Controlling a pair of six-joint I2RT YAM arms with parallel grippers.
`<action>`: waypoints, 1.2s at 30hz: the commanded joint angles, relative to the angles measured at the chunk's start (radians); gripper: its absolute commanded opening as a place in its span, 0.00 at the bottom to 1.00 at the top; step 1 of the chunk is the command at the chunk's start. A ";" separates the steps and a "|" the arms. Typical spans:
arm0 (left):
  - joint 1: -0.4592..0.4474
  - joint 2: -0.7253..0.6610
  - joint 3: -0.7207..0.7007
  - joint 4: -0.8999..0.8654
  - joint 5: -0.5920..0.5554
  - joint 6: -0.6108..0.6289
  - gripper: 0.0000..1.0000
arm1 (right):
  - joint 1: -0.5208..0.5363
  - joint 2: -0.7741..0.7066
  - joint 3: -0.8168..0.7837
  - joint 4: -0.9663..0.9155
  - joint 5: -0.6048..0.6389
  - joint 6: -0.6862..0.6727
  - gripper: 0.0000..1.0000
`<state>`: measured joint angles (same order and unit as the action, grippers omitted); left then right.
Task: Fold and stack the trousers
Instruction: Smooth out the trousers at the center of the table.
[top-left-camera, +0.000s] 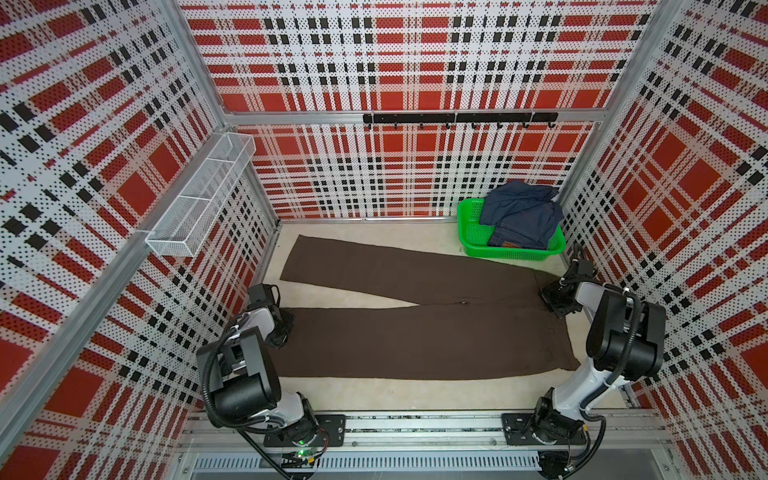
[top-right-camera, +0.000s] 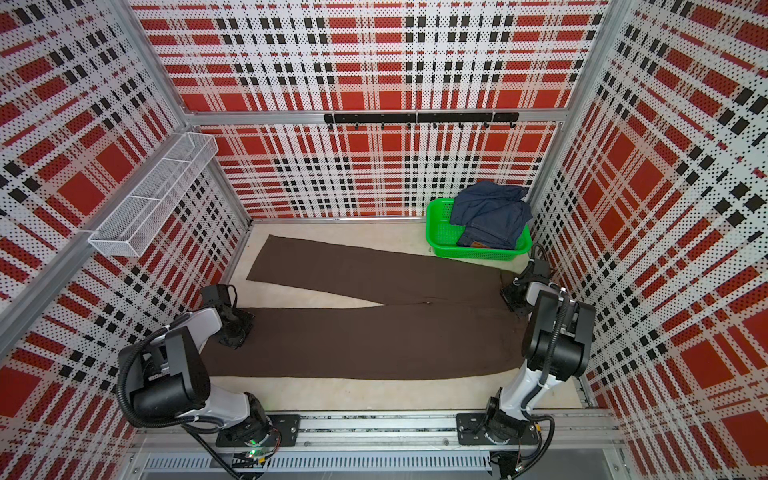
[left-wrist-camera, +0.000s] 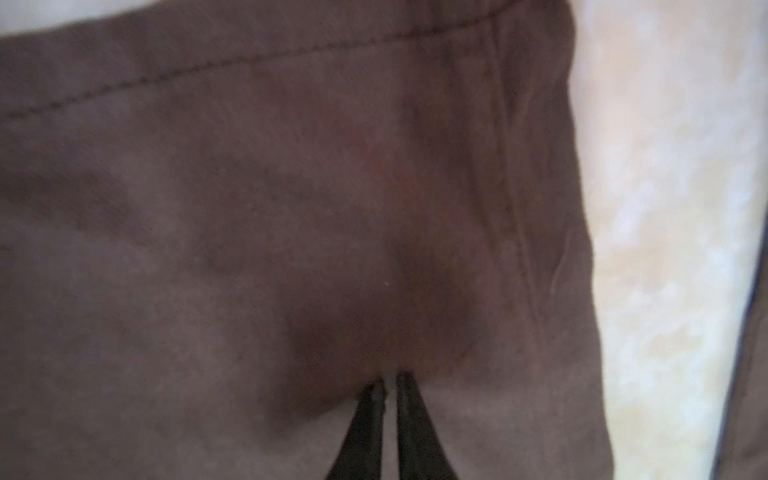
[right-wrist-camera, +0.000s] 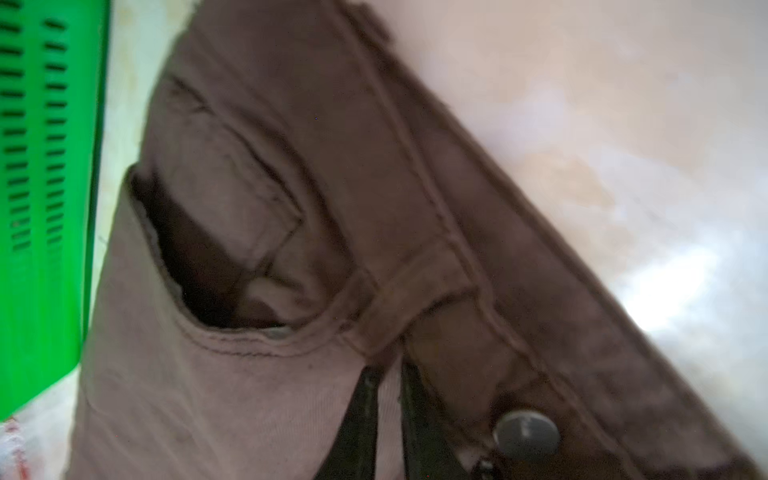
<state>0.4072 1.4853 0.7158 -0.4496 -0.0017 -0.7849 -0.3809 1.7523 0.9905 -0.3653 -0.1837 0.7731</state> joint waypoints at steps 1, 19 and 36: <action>-0.053 0.023 0.019 -0.061 0.004 0.016 0.34 | 0.031 -0.024 0.037 -0.040 0.004 -0.069 0.30; -0.446 0.286 0.790 -0.104 -0.064 0.206 0.48 | 0.058 -0.037 0.123 -0.062 0.049 -0.060 0.25; -0.429 0.940 1.341 -0.341 -0.199 0.265 0.45 | 0.059 0.076 0.121 -0.002 0.048 -0.086 0.20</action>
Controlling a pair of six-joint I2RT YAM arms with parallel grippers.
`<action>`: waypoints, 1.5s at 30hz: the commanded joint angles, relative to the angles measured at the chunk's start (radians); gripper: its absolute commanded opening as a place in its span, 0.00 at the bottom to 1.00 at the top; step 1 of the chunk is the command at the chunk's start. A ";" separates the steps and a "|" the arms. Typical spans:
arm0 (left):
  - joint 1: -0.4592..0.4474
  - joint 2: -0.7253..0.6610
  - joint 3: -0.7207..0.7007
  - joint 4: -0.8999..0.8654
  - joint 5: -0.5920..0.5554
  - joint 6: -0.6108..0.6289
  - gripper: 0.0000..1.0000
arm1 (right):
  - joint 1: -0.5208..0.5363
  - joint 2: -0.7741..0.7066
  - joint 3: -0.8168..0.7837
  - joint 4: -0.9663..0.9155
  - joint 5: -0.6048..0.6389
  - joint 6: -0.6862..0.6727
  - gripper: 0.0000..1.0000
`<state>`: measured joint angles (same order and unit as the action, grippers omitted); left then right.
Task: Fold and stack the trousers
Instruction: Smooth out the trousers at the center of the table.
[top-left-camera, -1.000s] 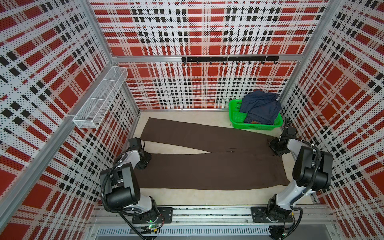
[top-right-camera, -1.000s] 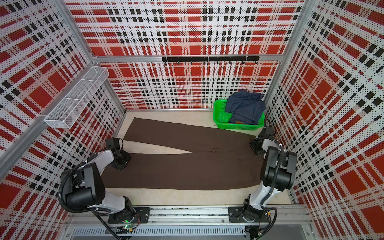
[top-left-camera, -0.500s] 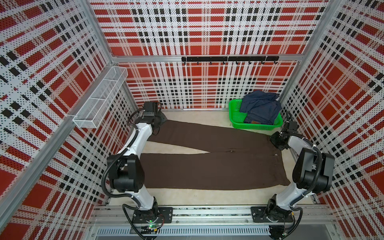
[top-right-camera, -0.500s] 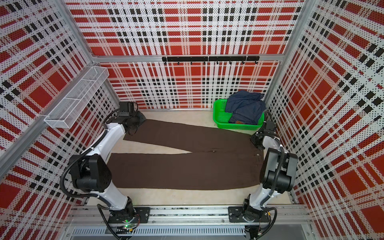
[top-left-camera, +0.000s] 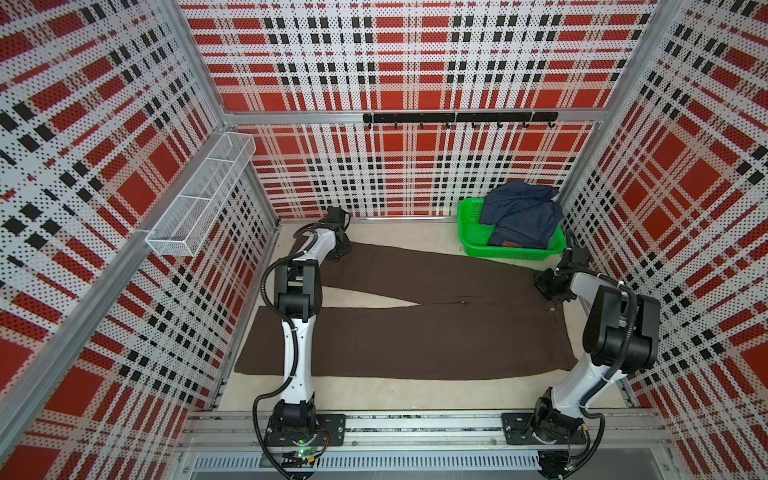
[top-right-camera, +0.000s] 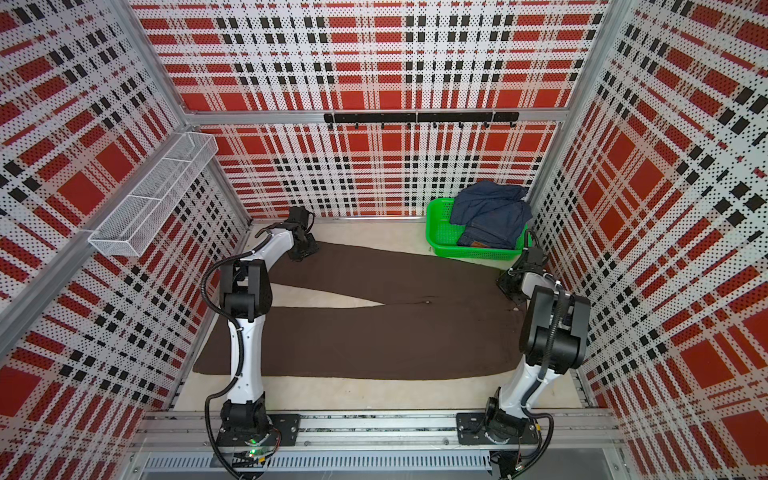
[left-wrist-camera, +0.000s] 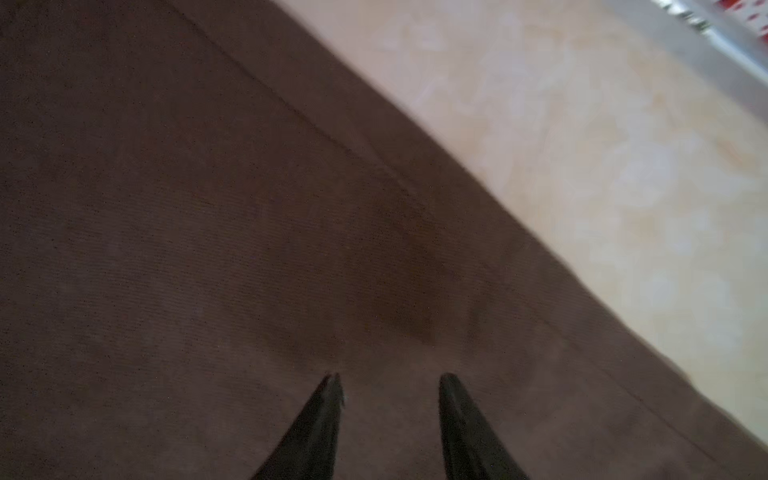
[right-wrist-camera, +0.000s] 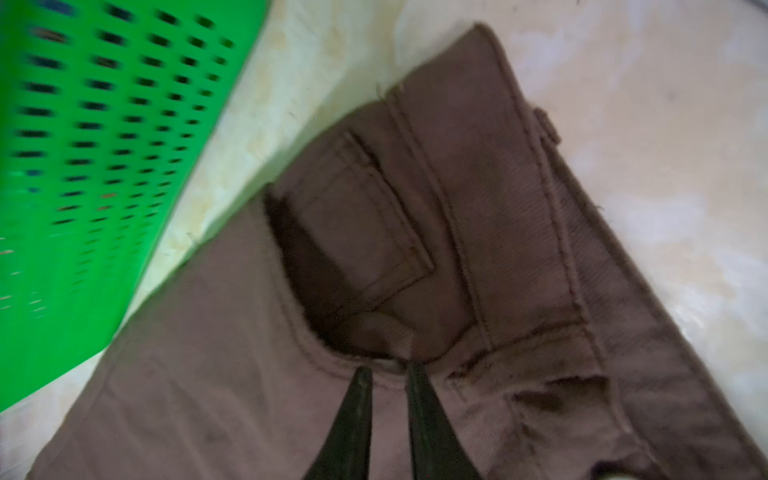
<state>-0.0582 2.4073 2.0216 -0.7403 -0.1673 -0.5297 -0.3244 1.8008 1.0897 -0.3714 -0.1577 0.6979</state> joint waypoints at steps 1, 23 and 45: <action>0.050 0.029 0.035 -0.051 -0.022 0.009 0.45 | 0.002 0.039 0.026 0.002 0.026 -0.010 0.20; 0.125 0.060 0.152 -0.067 0.054 0.018 0.51 | 0.012 -0.031 0.083 0.008 0.070 -0.003 0.39; 0.044 -0.505 -0.297 0.305 0.141 -0.022 0.59 | -0.043 -0.288 0.113 -0.121 0.163 0.018 0.60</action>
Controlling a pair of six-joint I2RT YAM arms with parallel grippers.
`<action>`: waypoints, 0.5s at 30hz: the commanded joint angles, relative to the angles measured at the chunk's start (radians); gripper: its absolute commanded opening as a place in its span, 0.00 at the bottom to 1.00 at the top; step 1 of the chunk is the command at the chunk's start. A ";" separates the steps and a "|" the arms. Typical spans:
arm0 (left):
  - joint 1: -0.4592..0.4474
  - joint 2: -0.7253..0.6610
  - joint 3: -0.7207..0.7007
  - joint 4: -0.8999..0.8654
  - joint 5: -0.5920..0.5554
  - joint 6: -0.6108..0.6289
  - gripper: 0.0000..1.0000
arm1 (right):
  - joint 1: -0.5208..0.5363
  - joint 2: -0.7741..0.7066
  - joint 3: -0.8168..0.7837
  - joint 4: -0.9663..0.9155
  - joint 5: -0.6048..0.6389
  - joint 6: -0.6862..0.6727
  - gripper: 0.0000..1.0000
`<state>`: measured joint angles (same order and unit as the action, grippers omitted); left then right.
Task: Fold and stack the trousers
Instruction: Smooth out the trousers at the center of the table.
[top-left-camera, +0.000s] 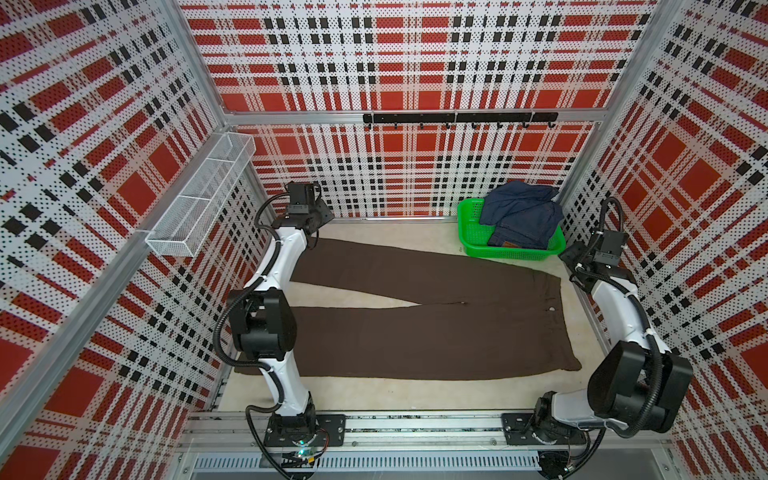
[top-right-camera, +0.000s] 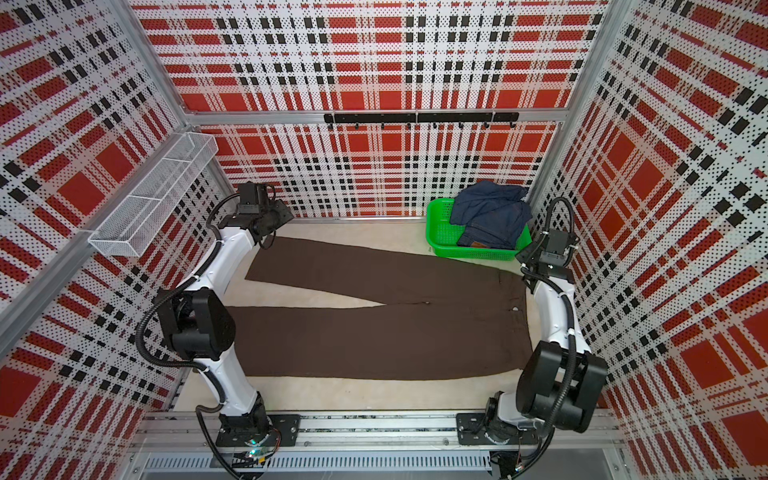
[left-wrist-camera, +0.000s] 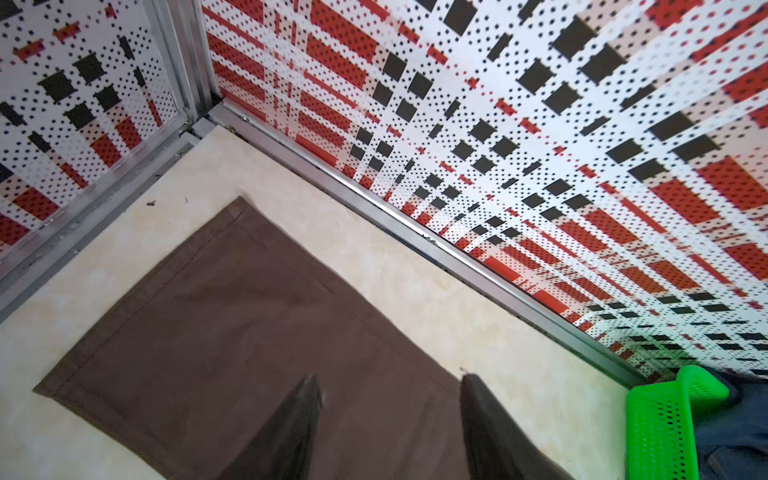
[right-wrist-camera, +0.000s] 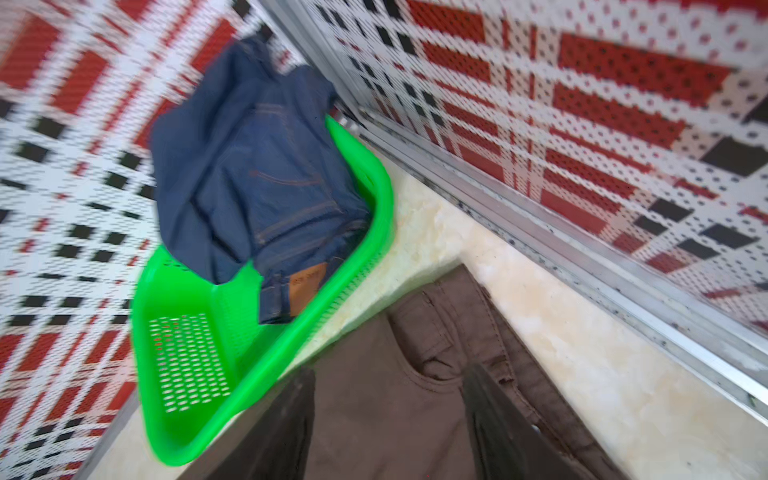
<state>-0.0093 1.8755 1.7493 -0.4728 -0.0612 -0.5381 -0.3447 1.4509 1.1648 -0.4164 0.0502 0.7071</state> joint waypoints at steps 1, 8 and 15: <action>-0.006 0.035 -0.019 0.037 0.043 -0.017 0.59 | -0.026 0.086 0.053 -0.081 -0.052 0.001 0.60; -0.015 0.079 -0.002 0.043 0.032 -0.026 0.59 | -0.041 0.264 0.156 -0.070 -0.086 -0.038 0.59; -0.040 0.123 0.025 0.048 -0.002 -0.022 0.59 | -0.061 0.401 0.179 -0.022 -0.102 -0.005 0.57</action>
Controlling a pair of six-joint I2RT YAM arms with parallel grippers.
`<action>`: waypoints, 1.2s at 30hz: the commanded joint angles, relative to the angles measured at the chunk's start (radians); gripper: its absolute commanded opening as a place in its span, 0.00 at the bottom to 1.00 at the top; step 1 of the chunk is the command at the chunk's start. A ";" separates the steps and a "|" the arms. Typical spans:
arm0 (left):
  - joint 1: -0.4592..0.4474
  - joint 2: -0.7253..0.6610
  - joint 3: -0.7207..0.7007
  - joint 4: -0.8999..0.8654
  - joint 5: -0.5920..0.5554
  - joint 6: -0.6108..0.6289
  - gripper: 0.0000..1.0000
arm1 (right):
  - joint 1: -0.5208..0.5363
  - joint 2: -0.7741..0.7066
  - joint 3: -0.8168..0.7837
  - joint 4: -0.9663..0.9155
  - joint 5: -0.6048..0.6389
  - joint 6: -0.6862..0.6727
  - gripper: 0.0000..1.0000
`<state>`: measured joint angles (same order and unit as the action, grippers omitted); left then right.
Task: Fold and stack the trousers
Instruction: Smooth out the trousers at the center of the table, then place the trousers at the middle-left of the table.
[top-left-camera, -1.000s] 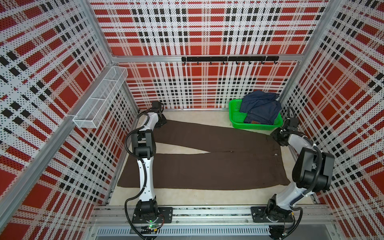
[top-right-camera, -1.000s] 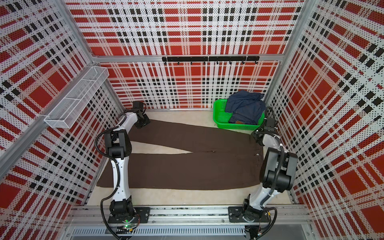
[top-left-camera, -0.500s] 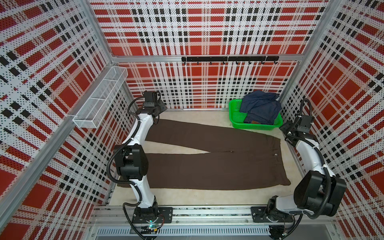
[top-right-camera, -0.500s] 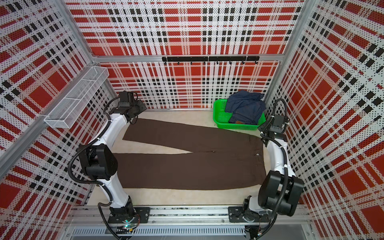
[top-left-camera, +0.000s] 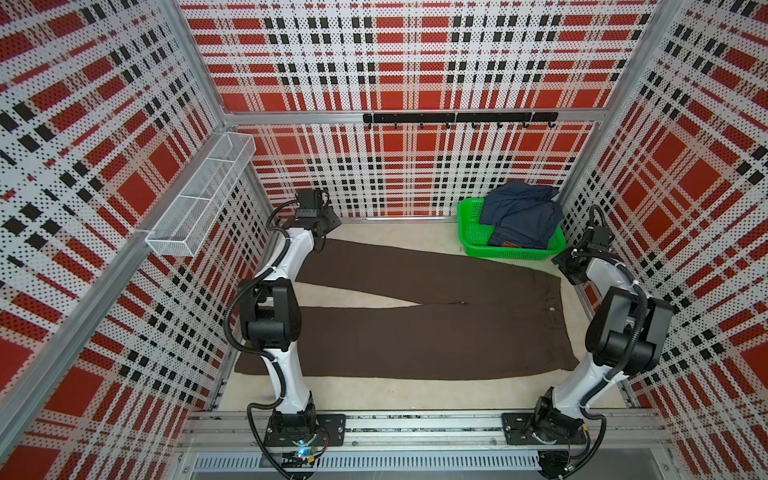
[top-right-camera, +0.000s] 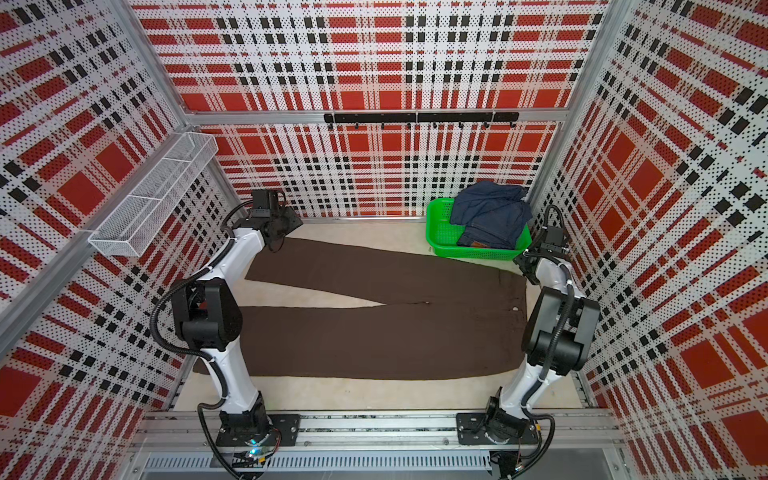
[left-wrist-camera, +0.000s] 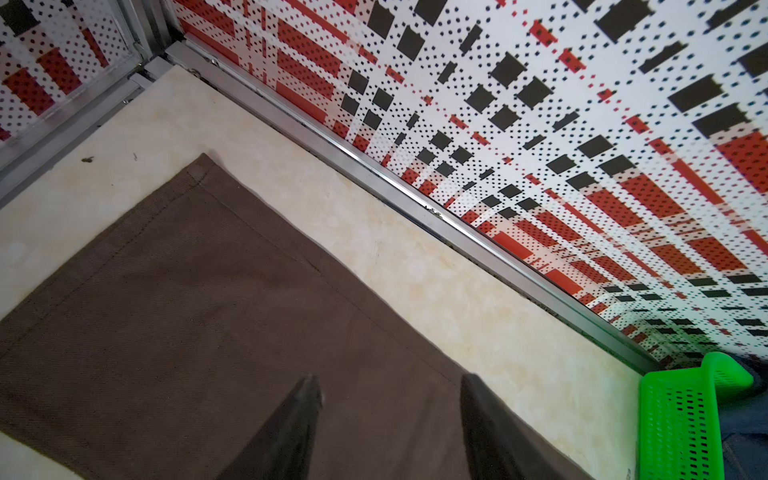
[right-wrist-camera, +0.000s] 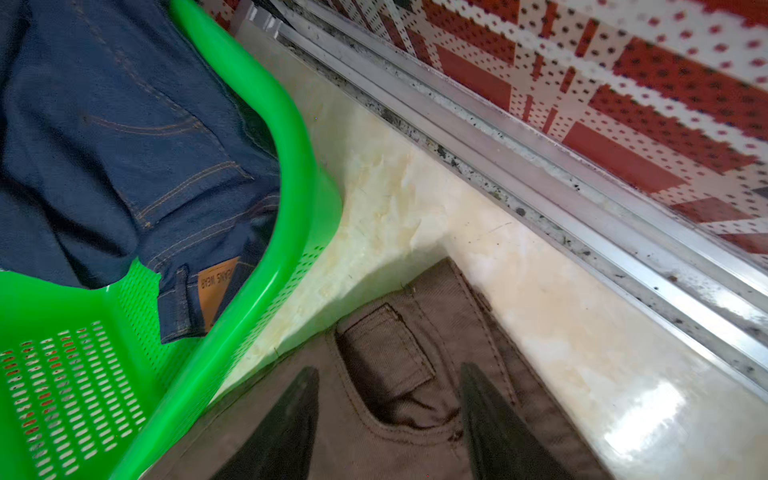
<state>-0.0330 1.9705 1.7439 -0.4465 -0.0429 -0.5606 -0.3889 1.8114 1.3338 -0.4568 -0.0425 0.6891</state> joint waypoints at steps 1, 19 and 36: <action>-0.019 0.035 0.038 0.022 -0.021 0.001 0.59 | -0.021 0.055 0.009 0.026 -0.011 0.018 0.57; -0.035 0.088 0.123 -0.025 -0.086 0.013 0.59 | -0.050 0.224 0.107 0.002 -0.005 0.029 0.57; 0.017 0.067 0.109 -0.033 -0.087 0.009 0.59 | -0.036 0.253 0.108 -0.049 -0.087 0.016 0.43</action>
<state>-0.0265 2.0472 1.8473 -0.4644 -0.1204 -0.5568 -0.4282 2.0628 1.4464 -0.4755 -0.1162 0.7105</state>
